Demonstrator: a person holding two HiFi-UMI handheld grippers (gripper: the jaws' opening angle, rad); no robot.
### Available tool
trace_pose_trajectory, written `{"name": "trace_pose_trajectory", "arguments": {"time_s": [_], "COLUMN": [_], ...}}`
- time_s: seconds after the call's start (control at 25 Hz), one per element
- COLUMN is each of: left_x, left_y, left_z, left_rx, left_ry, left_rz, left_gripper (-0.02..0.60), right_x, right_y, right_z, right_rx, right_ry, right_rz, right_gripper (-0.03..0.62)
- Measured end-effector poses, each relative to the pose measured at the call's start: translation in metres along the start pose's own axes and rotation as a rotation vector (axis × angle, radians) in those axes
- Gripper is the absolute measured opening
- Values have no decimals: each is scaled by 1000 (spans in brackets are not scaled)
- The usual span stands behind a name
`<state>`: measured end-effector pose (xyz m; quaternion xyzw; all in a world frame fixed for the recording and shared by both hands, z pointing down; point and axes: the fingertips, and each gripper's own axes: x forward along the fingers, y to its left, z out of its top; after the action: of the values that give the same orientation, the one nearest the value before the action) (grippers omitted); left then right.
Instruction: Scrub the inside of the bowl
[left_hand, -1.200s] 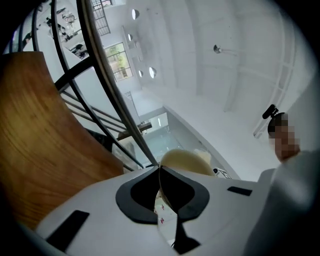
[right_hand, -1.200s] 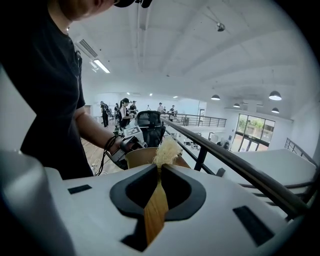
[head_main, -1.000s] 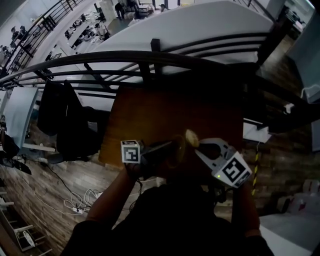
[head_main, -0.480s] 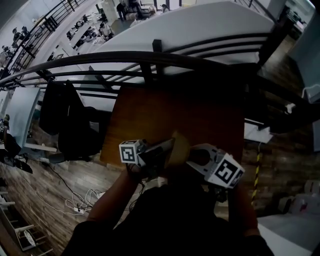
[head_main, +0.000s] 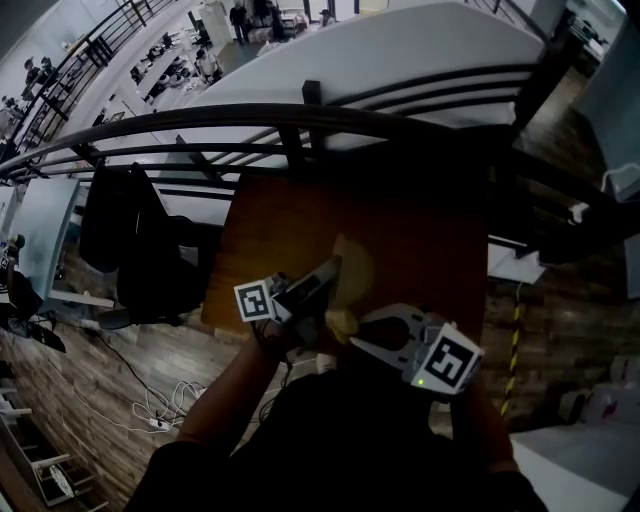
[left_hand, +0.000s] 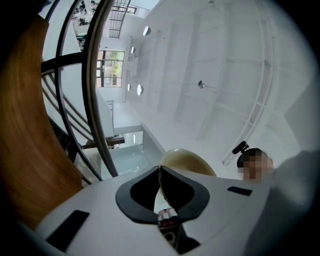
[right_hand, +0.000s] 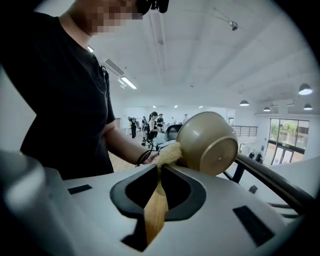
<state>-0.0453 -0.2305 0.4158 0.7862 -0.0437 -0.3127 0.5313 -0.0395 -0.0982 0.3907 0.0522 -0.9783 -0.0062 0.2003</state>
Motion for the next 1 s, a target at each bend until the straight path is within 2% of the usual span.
{"name": "trace_pose_trajectory", "arguments": {"time_s": [0.08,0.2,0.4,0.6,0.76,1.0], "left_x": [-4,-9,-14,-13,-8,-6], "left_y": [0,-1,-6,-19,-36,-47], "left_z": [-3,-8,-11,-20,-24,-1], "left_rx": [-4,-18,-40,-25,-33,-46], "left_ry": [7,19,14,63,71,-14], "left_rz": [7,5,-6,-47,-114,-155], "left_gripper": [9,9,9,8,8,9], "right_x": [-11,-28,-51,-63,-52,-22], "right_y": [-7,-25,-45,-74,-80,-68], "right_z": [15,42,54,52,40,18], "right_rx": [-5,59,73,83,93,120], "right_ry": [-60,-185,-169,-154,-130,-87], "right_rz": [-48,-158,-268,-380,-364,-279], "right_gripper": [37,37,37,35,35,37]}}
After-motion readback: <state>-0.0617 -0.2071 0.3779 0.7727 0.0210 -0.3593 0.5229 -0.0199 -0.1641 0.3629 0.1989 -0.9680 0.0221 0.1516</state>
